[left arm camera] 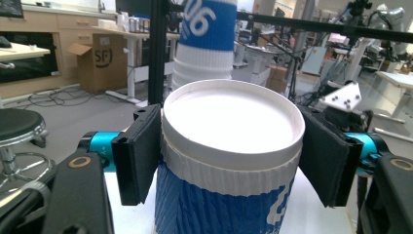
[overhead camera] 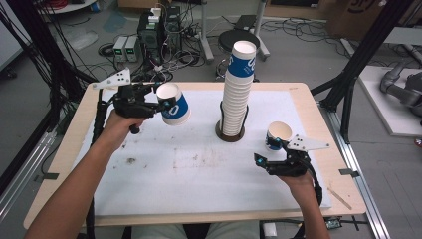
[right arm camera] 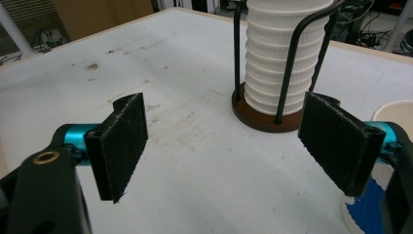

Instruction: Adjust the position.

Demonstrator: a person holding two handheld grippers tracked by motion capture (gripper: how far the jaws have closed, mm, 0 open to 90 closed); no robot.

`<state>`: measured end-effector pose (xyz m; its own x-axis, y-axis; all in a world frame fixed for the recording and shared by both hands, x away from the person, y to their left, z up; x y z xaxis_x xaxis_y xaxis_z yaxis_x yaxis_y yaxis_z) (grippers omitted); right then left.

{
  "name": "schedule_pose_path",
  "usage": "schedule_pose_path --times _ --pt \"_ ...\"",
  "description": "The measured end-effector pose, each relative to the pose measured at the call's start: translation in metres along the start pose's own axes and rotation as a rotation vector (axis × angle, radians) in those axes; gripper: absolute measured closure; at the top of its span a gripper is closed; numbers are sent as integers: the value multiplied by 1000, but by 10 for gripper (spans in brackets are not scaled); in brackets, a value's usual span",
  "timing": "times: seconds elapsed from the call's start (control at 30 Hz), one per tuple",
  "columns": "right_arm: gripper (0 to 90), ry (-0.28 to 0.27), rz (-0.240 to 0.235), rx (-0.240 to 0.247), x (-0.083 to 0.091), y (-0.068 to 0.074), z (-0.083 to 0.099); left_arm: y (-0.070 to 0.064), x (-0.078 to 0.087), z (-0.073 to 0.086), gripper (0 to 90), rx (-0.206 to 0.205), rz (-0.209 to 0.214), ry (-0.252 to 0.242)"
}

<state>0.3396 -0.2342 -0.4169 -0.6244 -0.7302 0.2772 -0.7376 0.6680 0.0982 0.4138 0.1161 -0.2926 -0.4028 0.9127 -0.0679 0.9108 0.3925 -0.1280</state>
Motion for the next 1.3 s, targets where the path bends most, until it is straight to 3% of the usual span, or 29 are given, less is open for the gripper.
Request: schedule_pose_path --times 0.43,0.77,1.0,1.07,1.1,1.3 --pt "189 -3 -44 0 -15 8 -2 -11 1 30 295 17 29 27" --pt "189 6 -150 25 -35 32 -4 -26 -6 57 295 21 67 57" --pt "189 0 -198 48 -46 43 -12 -36 -9 63 295 15 89 70" --pt "189 -4 -222 51 -49 48 -15 -39 -10 64 295 10 97 75" --pt "189 -11 -256 47 -54 53 -19 -41 -11 65 295 11 101 78" --pt "189 -23 -313 64 -66 62 -28 -47 -16 69 295 6 122 79"
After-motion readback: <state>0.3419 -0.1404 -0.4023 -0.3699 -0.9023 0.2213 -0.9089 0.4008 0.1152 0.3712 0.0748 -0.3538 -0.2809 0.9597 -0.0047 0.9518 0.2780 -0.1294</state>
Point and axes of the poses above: each handheld gripper's, and its own axes: x roughly backward along the jaws, z roughly out of its underside, y roughly to its left, the point moved 7 cm from there along -x, roughly forward along the jaws, and after that the axes turned 7 degrees about -y, right-handed, at the moved point
